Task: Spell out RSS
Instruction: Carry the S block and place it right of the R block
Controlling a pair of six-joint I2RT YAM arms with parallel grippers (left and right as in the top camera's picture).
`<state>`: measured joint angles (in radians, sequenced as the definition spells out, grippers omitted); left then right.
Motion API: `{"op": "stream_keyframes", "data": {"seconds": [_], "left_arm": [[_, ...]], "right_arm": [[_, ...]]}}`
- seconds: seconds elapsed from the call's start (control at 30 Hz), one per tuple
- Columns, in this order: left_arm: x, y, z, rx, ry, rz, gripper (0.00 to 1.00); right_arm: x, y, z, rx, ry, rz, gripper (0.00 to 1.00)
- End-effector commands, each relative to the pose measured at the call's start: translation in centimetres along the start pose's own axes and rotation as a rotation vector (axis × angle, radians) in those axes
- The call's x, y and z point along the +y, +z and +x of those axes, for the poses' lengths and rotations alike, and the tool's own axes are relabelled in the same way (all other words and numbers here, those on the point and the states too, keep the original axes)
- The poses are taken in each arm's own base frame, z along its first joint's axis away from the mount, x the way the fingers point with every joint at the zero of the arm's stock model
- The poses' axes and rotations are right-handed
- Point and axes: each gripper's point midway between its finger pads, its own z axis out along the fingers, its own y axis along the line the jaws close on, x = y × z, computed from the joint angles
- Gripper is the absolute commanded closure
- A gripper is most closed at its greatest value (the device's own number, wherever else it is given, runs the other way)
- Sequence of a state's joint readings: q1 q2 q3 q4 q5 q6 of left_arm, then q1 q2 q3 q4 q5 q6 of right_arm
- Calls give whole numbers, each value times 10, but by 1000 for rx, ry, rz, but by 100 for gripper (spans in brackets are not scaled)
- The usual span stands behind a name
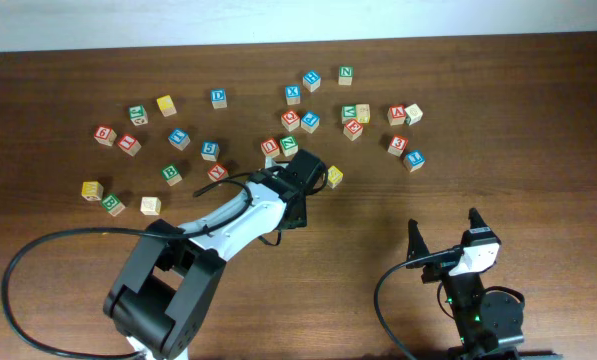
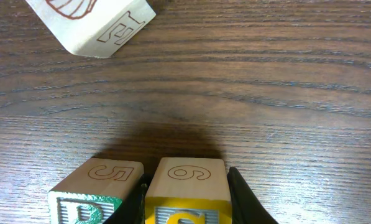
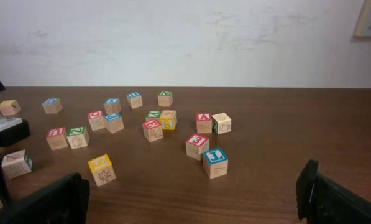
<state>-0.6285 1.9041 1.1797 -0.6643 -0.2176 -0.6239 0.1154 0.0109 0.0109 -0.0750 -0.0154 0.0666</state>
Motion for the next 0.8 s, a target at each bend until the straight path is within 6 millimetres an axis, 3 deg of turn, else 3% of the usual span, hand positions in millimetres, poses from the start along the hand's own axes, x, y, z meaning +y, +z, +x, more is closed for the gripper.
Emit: {"op": "stream_keyframes", "data": {"seconds": [0.0,0.27,0.77], "left_arm": [[1,4,4,8,-1,-17,76],[4,4,9,26,3,-27,78],[3,4,7,20,1,-23,71]], "right_arm": [[-3,0,2,2,-6,14,2],[-3,0,2,2,-6,14,2],[-3,0,2,2,-6,14,2]]}}
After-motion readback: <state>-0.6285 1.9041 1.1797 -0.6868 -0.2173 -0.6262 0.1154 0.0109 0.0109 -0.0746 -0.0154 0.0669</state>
